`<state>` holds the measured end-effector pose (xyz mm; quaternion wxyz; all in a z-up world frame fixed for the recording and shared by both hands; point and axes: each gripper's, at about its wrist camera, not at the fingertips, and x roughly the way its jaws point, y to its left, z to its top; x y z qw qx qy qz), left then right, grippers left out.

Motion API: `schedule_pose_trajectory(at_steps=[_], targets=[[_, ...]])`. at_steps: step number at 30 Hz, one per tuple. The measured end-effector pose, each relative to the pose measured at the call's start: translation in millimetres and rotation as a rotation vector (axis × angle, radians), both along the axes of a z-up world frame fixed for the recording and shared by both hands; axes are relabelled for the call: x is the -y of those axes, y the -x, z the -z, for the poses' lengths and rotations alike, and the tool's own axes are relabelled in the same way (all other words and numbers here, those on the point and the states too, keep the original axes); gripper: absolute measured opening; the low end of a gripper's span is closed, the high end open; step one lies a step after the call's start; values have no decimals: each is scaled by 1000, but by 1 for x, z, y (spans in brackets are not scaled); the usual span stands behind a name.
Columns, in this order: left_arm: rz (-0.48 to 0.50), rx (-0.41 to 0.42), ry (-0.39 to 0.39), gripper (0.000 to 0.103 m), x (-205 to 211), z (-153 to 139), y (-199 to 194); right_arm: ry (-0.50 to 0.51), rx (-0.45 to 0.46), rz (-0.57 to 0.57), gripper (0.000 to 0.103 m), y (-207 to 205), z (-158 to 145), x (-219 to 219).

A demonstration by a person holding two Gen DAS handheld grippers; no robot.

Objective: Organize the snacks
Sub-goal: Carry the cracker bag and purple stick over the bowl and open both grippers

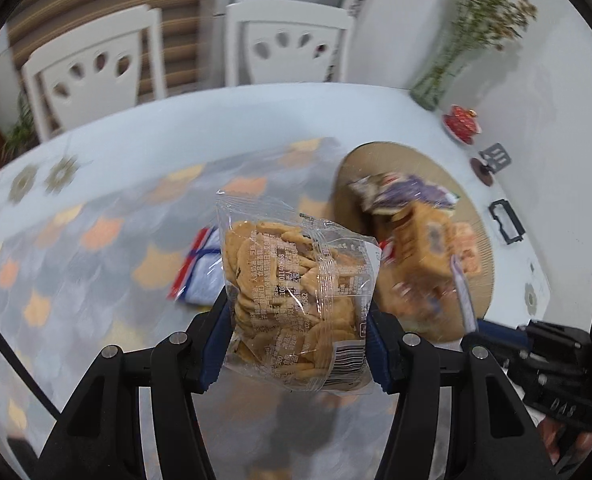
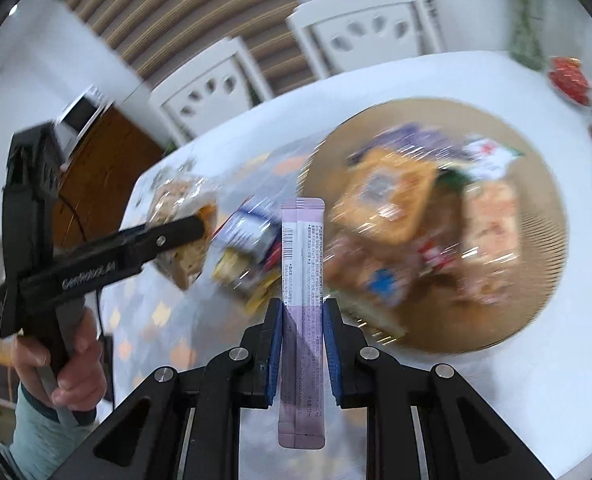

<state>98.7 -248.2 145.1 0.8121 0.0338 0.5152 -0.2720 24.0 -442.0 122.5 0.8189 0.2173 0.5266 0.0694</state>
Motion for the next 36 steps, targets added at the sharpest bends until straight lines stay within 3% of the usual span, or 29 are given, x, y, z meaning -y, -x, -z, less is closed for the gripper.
schedule_pose_trajectory(at_steps=[8,15,26,36], targets=[[91,18,-2,55,58,-2,-10,42,30,172,19,1,-20,85],[128,4,-5,55,93,6,-23,68,5,280,19,-19,-10,135],[136,-2,-6,55,113,12,-41,51,-23,305,19,-47,15,152],[143,6,4,55,121,10,-45,107,-7,290,19,-56,12,150]])
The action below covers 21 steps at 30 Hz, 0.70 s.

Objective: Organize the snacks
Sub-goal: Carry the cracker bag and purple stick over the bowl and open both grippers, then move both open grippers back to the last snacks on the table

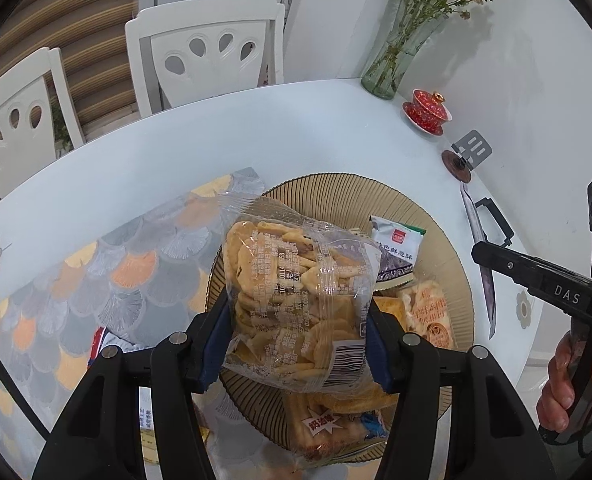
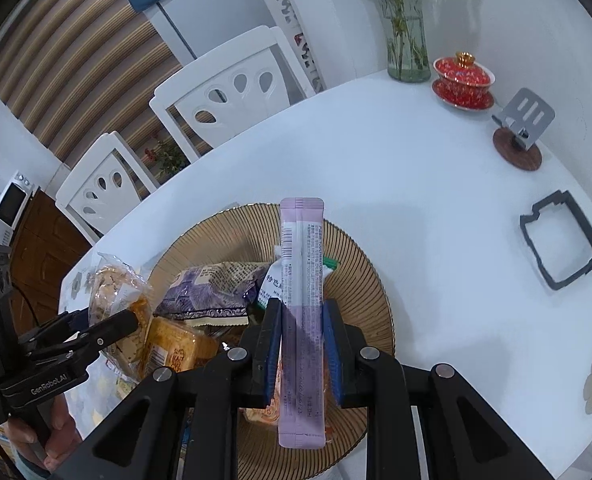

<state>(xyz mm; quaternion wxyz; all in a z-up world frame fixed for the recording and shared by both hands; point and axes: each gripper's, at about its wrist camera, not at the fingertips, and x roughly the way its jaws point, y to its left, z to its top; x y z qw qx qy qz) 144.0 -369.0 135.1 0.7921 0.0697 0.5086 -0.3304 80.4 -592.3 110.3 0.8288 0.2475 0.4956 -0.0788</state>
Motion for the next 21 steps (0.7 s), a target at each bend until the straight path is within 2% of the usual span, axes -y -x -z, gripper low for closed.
schedule_pose_trajectory(at_steps=[9,10,13,21], targets=[[0,-40,12,58,1,8,-13,24,-7,-17,19,-5,4,-4],[0,-47,18,60,0,9,-15,28,-7,-21,19,-6,4,-5],[0,-82,29,86,-5,13,-20,38,-42,-33,19,-10,9,-8],[-70,-101,52,87,-37,12,-16,6,-49,-37,21,-1,10,-10]])
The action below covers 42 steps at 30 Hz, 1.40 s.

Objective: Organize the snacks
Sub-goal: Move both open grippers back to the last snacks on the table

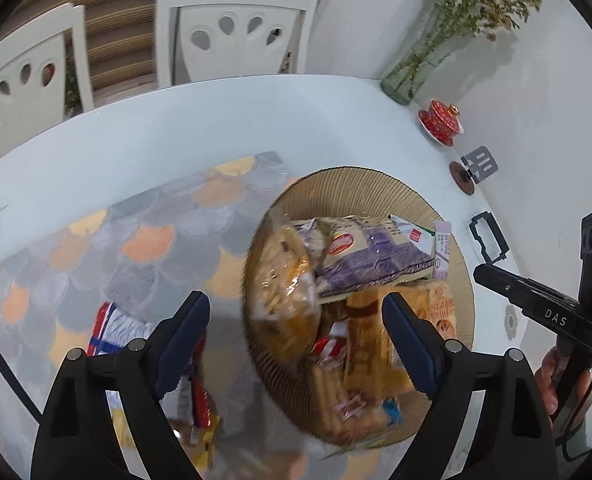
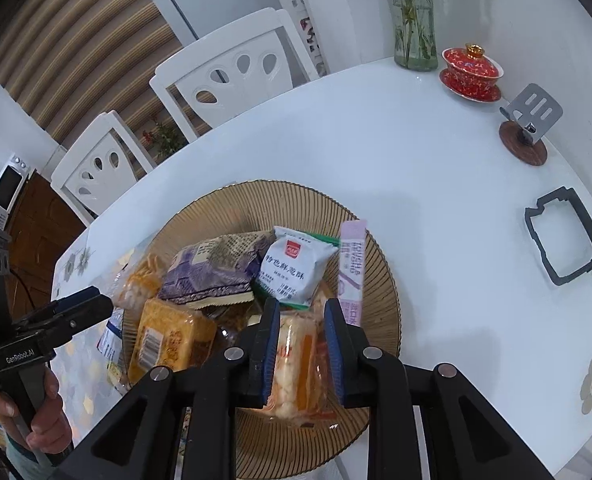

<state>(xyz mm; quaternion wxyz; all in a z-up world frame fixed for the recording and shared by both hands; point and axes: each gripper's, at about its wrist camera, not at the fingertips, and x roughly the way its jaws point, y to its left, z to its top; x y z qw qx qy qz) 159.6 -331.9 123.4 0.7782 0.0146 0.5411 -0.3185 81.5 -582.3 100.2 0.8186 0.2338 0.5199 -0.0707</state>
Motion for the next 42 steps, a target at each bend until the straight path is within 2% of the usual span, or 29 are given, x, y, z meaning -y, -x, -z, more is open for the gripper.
schedule_pose_trajectory(at_steps=[10,14,18,23,29,33,36,38,40,42], targets=[[-129,-4,28,87,-58,-6,6,-12,12,-35,22,7,-7,-22],[-180,64,-19,87,-85,-16,6,-36,19,-53,22,10,-9,-32],[-240,77,-25,87,-116,-22,3,-55,25,-80,22,11,-10,-49],[-294,54,-32,87,-145,-15,3,-117,40,-115,22,15,-11,-82],[-280,26,-52,87,-160,-6,7,-166,57,-238,26,17,-14,-147],[-265,31,-90,87,-170,-3,9,-207,50,-293,34,12,-11,-184],[-249,42,-133,87,-176,1,7,-230,52,-324,56,11,-5,-216],[-223,42,-149,87,-180,5,5,-240,60,-332,61,10,0,-232],[-203,24,-160,87,-185,13,-1,-220,51,-346,69,7,12,-253],[-183,-5,-154,87,-190,21,-9,-166,39,-356,71,4,27,-269]])
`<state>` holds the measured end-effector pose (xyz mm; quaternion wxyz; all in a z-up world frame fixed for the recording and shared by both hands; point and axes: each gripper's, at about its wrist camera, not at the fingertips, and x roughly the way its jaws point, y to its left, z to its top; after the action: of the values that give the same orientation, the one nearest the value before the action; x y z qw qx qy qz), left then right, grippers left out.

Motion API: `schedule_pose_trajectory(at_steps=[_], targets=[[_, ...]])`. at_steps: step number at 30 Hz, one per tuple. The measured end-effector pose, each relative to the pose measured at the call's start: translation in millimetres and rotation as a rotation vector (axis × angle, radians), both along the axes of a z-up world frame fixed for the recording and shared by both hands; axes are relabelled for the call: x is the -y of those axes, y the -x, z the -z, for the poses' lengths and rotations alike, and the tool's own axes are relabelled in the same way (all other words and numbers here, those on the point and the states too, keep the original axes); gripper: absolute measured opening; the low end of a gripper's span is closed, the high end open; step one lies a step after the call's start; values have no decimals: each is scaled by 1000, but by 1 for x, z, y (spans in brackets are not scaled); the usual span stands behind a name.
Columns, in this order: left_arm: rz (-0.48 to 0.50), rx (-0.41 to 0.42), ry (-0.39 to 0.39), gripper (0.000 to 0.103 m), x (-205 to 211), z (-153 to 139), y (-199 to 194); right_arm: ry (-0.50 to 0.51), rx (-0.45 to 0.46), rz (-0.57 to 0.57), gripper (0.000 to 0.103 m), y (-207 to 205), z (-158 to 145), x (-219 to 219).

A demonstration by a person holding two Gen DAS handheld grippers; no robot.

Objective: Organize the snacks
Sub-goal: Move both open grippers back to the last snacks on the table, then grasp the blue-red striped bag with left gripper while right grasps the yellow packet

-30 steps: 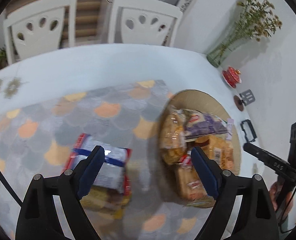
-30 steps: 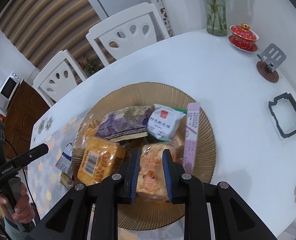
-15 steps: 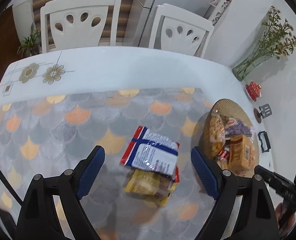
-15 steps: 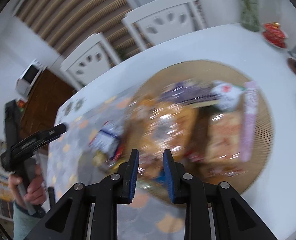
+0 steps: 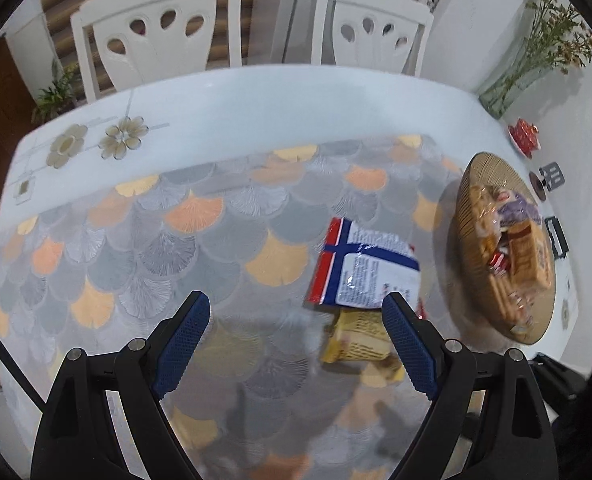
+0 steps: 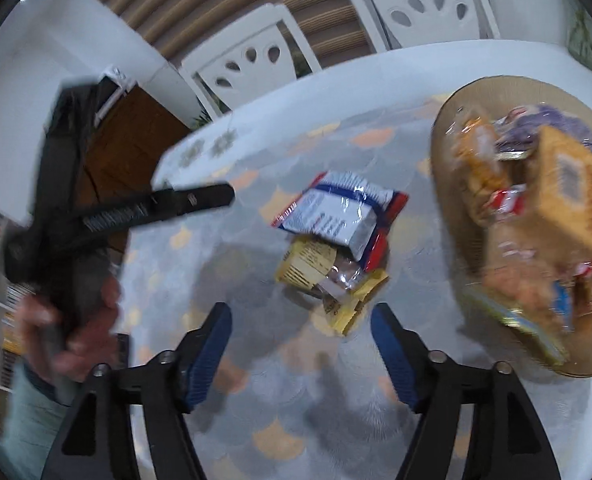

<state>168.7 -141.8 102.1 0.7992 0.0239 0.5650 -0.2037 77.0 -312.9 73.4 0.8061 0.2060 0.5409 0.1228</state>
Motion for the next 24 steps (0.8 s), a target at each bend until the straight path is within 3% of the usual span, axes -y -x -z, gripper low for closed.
schedule_pose_trajectory(at_steps=[6,13,17,24], targets=[[44,-65,42,87,-3,21,-18,146,-14,31,71,-17,44,-17],[118,-96,71,87,13,36,-40,159,-34,58,72,-40,65,-11],[168,-127,105,87,27,48,-53,106,-37,54,81,-45,72,-4],[270,-214,152,87,49,83,-76,139,-7,-73,89,-48,74,-19]])
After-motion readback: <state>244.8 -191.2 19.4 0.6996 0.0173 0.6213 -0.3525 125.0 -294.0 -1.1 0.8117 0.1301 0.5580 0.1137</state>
